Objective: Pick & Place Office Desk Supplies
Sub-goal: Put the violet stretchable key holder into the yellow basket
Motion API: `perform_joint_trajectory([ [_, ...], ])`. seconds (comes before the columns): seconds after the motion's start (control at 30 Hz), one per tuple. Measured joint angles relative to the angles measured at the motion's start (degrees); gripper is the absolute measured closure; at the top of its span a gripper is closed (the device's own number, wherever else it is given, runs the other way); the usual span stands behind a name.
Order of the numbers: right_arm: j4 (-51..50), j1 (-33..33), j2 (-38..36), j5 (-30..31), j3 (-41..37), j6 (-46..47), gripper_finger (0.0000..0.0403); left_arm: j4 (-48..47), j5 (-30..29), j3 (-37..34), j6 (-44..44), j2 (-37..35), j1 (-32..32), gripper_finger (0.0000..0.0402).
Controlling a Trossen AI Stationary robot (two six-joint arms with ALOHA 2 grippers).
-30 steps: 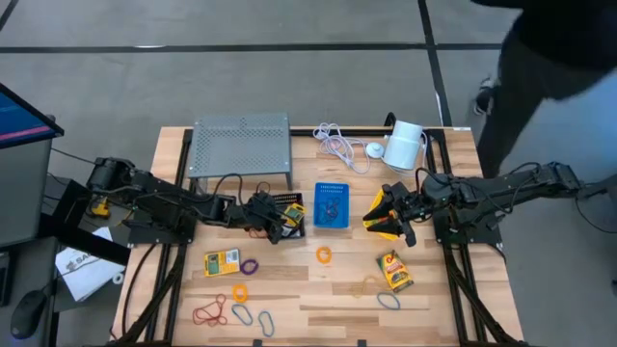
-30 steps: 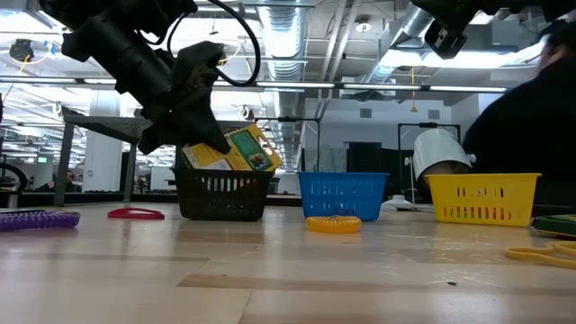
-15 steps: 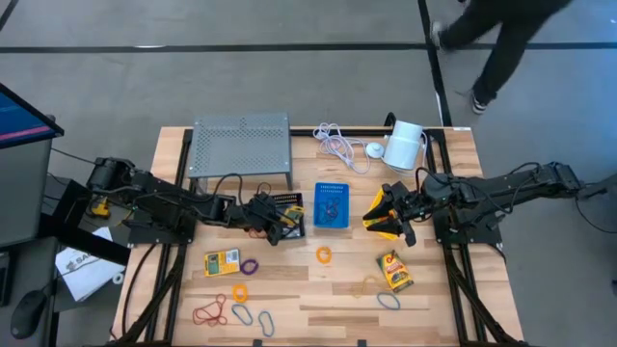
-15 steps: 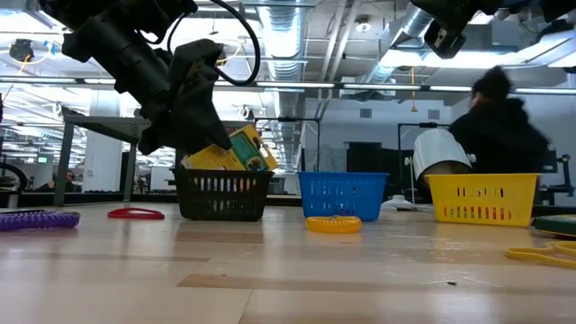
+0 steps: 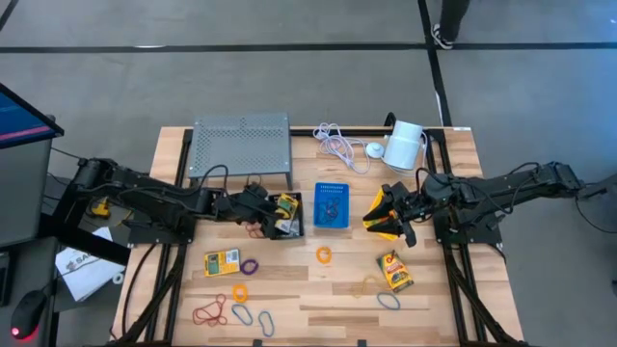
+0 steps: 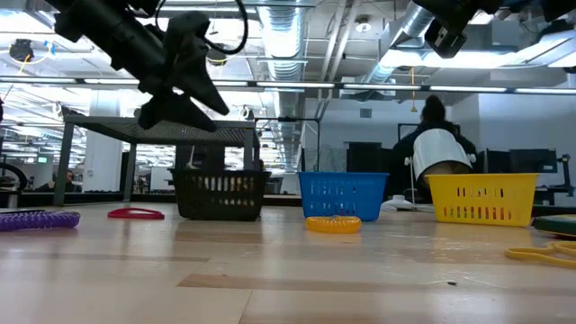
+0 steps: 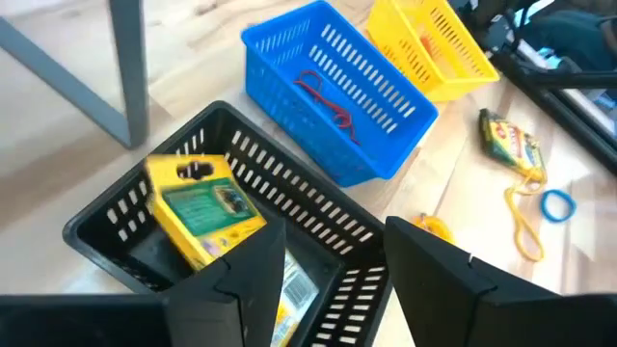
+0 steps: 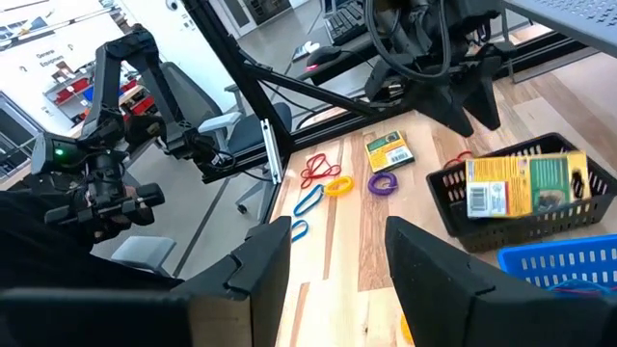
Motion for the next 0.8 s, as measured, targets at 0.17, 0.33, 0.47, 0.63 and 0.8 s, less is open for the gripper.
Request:
perform_joint_trajectory([
  [0.17, 0.0, 0.0, 0.0, 0.0, 0.0, 0.0, 0.0237, -0.2, -0.4, 0.0, 0.3, -0.6, 0.0, 0.0227],
  [0.33, 0.1, 0.0, 0.0, 0.0, 0.0, 0.0, 0.0237, -0.8, 3.3, 0.0, 1.3, -1.1, 0.0, 0.0227],
  [0.47, 0.1, 0.0, 0.0, 0.0, 0.0, 0.1, 0.0237, -2.1, 11.8, -0.1, 3.6, -4.8, 0.0, 0.0227],
  [0.63, 0.0, 0.0, 0.0, 0.0, 0.0, 0.1, 0.0237, -5.2, 19.6, -0.1, 8.8, -12.3, -1.6, 0.0227],
  [0.8, 0.1, 0.0, 0.0, 0.0, 0.0, 0.1, 0.0237, -13.0, 21.6, 0.0, 8.4, -17.0, -6.1, 0.0227],
])
